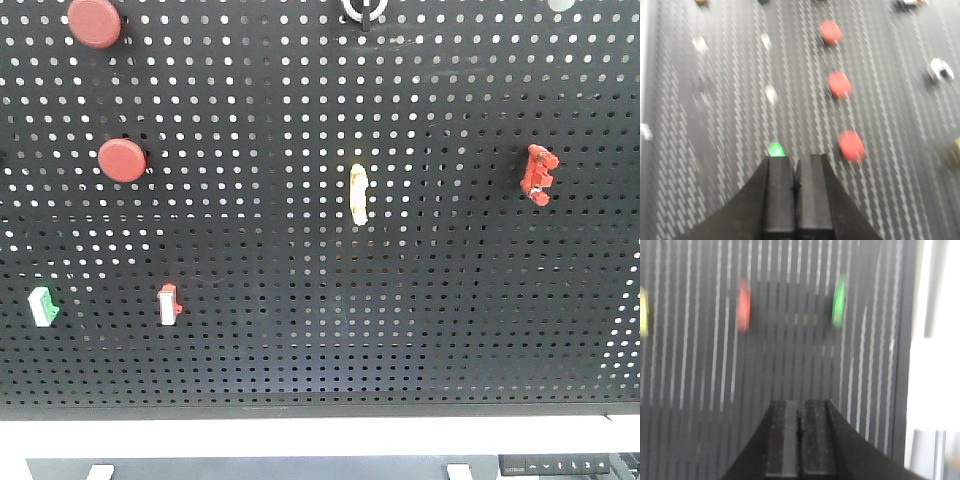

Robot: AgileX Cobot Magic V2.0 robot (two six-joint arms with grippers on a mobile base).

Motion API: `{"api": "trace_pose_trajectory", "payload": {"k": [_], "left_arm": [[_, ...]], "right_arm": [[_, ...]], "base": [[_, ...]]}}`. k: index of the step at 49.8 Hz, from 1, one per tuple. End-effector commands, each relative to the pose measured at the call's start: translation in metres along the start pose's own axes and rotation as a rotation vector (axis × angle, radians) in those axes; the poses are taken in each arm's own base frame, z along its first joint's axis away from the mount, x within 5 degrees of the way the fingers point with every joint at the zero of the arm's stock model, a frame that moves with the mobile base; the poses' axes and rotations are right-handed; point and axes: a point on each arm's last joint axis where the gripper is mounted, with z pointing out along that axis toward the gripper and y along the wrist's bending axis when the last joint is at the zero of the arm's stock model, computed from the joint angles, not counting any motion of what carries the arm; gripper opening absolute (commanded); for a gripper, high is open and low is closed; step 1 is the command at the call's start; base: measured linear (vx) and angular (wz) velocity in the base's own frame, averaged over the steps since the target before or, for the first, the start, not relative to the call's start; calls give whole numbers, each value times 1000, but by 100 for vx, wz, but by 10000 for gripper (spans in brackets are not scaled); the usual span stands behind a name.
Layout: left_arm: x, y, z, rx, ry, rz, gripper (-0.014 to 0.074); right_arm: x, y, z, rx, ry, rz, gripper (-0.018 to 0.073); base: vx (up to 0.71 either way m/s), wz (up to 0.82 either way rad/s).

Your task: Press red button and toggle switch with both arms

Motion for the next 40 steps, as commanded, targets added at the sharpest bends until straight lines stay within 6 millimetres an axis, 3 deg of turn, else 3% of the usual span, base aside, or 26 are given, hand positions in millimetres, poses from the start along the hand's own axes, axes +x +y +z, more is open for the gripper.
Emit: {"api": "trace_pose_trajectory", "payload": {"k": [1, 6, 13, 22, 30, 40], "left_arm": [[-38, 4, 15, -9, -27, -17, 1], [-67, 6, 37, -4, -1, 44, 1], [-80, 6, 70, 20, 36, 143, 1], [-44, 6, 102, 40, 234, 153, 1], [-22, 3, 127, 77, 247, 110, 1], [-23, -8, 170, 179, 128, 47, 1]], "right_arm": [[-40, -2, 16, -4, -96, -9, -4], [-67, -5, 37, -3, -104, -14, -4], [-80, -6, 73, -8, -57, -13, -4], [-63, -6, 108, -20, 35, -6, -4], [-52, -4, 123, -28, 60, 3, -4], [-48, -4, 127, -32, 67, 4, -4]], "base": [[0, 0], [0, 0], [0, 0], [0, 0], [0, 0], [0, 0]]}}
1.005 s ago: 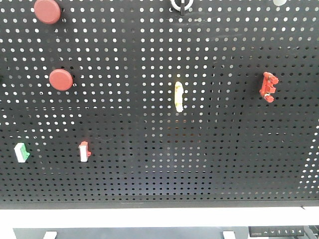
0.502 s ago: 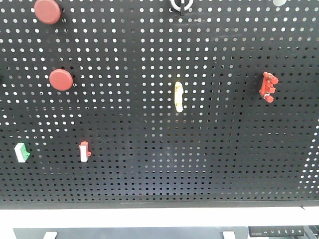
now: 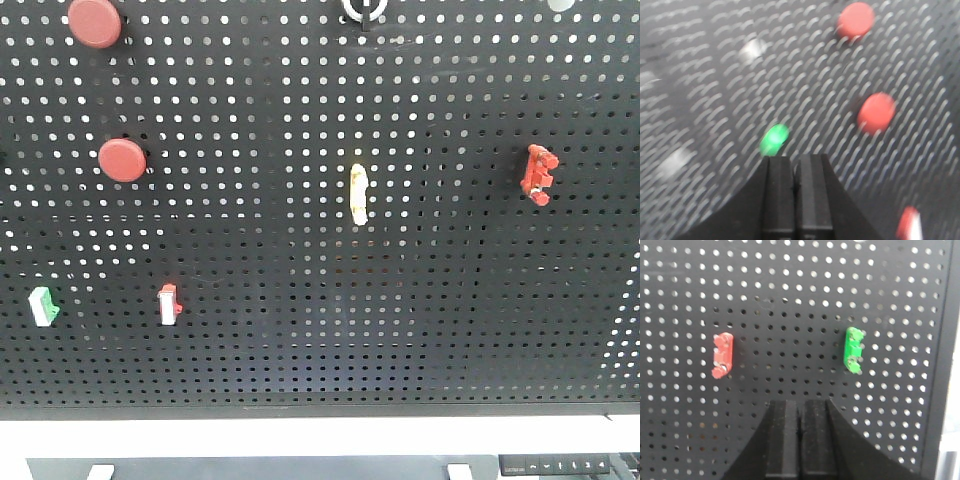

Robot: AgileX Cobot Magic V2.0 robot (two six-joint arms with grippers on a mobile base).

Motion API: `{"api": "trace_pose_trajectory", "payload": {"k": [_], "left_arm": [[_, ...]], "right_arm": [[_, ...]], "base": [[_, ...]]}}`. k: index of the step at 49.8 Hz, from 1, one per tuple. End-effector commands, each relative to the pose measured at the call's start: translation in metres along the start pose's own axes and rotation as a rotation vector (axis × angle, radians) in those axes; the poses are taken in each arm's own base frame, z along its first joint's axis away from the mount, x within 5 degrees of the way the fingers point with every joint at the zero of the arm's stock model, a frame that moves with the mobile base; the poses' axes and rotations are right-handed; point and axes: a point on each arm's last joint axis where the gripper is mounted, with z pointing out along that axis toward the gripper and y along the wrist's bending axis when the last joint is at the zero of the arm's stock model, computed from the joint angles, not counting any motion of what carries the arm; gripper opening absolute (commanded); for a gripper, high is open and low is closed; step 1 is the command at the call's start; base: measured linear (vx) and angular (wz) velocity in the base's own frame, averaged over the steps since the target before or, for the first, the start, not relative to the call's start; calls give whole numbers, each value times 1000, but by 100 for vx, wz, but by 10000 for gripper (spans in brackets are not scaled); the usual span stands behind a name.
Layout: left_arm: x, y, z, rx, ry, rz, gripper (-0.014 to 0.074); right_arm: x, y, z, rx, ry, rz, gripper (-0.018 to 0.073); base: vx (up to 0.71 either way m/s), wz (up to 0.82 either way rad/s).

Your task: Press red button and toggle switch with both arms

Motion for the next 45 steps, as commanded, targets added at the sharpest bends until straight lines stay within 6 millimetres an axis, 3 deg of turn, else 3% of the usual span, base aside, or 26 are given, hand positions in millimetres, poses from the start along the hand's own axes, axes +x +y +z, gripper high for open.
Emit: {"api": "trace_pose_trajectory", "payload": {"k": [1, 12, 25, 34, 45], "left_arm": [[-29, -2, 23, 67, -167, -40, 1], [-68, -9, 82, 180, -208, -123, 1], [-80, -4, 139, 149, -163, -165, 1], [-76, -6, 162, 152, -154, -205, 1], [-67, -8, 170, 159, -133, -238, 1]], "right_arm": [[-19, 0, 2, -7, -118, -4, -4], [-18, 0, 3, -7, -114, -4, -4], [-18, 0, 3, -7, -114, -4, -4], [-18, 0, 3, -7, -114, -4, -4], [-18, 0, 3, -7, -114, -5, -4]], "base": [[0, 0], [0, 0], [0, 0], [0, 0], [0, 0]]}}
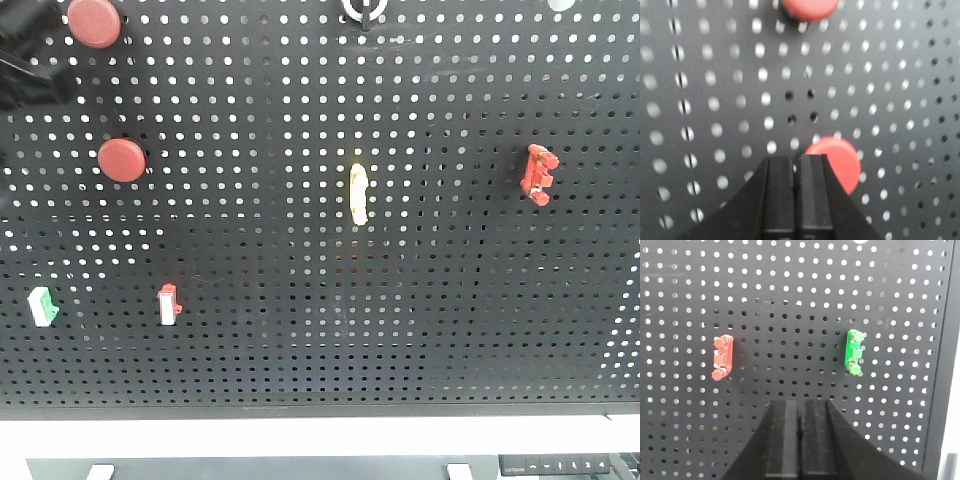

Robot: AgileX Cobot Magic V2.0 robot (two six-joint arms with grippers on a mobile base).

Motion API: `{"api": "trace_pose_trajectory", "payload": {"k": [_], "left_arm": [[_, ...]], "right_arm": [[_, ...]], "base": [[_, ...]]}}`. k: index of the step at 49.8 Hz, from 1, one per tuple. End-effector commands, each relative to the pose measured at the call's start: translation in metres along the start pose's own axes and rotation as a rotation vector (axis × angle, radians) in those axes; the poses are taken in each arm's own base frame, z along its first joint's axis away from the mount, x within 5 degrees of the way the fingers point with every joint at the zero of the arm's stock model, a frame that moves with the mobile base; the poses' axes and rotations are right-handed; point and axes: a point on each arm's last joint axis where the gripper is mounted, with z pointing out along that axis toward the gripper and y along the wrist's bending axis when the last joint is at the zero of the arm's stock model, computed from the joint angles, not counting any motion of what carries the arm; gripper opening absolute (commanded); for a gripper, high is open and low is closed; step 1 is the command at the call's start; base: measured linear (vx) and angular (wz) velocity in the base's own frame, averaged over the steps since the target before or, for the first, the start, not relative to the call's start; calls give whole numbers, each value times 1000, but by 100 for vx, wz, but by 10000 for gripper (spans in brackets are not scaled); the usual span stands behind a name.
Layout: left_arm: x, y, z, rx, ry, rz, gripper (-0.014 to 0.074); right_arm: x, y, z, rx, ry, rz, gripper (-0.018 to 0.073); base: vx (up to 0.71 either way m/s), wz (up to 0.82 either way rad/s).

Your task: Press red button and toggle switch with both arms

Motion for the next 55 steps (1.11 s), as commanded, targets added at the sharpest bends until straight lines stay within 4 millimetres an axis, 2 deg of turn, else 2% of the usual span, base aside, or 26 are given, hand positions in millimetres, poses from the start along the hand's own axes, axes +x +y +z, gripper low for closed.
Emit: {"api": "trace_pose_trajectory", "payload": {"k": [1, 14, 32, 45, 55], "left_arm": [[-26, -3, -4, 27, -111, -30, 1], [-24, -15, 0, 65, -102, -43, 1], [-6, -14, 12, 67, -63, -54, 1], [-14, -12, 23, 61, -90, -50, 1], [-12, -11, 24, 41, -53, -57, 1]], "right_arm": [[-19, 0, 1, -5, -113, -6, -4], [-16, 0, 4, -6, -101, -5, -4], [-13, 0, 8, -8, -82, -4, -4], [-13, 0, 8, -8, -85, -4, -4], [-13, 0, 8, -8, -86, -4, -4]], "base": [[0, 0], [0, 0], [0, 0], [0, 0], [0, 1]]}}
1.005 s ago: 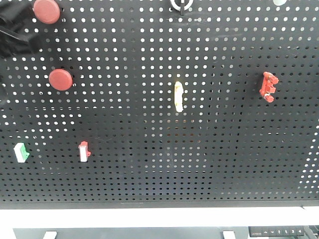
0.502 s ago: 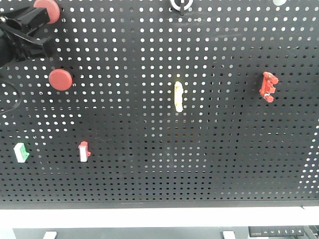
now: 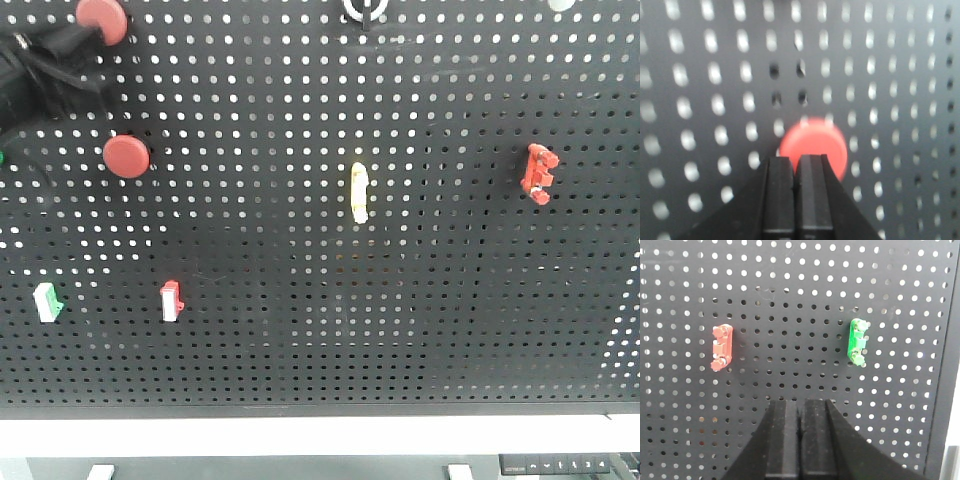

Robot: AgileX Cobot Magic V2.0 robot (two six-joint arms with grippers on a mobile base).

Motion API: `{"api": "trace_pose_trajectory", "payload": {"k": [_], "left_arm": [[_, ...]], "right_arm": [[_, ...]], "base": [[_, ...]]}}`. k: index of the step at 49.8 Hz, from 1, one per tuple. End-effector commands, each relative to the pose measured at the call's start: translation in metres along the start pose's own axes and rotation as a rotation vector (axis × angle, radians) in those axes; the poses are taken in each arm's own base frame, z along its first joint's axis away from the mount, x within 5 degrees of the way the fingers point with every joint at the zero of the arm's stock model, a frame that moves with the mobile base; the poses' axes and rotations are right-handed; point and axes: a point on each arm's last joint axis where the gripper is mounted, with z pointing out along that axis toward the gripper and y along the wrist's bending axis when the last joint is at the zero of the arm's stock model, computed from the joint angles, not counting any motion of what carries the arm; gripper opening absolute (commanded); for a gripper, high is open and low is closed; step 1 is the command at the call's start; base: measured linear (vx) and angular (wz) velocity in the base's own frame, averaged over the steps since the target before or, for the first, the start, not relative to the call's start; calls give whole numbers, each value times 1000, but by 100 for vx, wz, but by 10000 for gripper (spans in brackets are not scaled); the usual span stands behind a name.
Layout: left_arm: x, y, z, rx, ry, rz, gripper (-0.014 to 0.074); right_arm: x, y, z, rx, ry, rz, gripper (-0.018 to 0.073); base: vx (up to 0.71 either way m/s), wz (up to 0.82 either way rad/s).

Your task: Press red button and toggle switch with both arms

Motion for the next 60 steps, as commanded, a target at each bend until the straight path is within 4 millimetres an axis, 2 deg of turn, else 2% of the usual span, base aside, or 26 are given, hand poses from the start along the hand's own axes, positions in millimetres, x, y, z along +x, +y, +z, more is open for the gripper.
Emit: {"api": "trace_pose_trajectory", "payload": {"k": [1, 7, 12, 24, 29, 34, 43, 52, 60], "left_arm": [[-24, -6, -3, 30, -94, -30, 1], [-35, -15, -13, 49, -108, -33, 1], [-41, -26, -29, 85, -118, -18, 1], [-19, -32, -77, 105, -47, 3, 1], [-15, -32, -93, 102, -38, 4, 1], [-15, -32, -103, 95, -34, 5, 1], [-22, -32, -110, 89, -50, 7, 1], [-22, -31, -111, 85, -45, 8, 1], [-22, -31, -110, 84, -43, 7, 1]], "right_arm": [[-19, 0, 1, -6, -115, -6, -4], [-19, 0, 1, -6, -115, -7, -4], [-19, 0, 1, -6, -116, -7, -4], [-21, 2, 1, -26, -141, 3, -4], [-22, 11, 3, -91, -142, -71, -4], [-26, 22, 11, -163, -121, -44, -4], [-51, 54, 36, -321, -151, -20, -4], [-72, 95, 75, -450, -180, -38, -4], [-91, 124, 108, -501, -211, -17, -4]], "base": [[0, 2], [0, 1], [0, 0], [0, 0], [0, 0], [0, 0], [0, 0], [0, 0], [0, 0]]}}
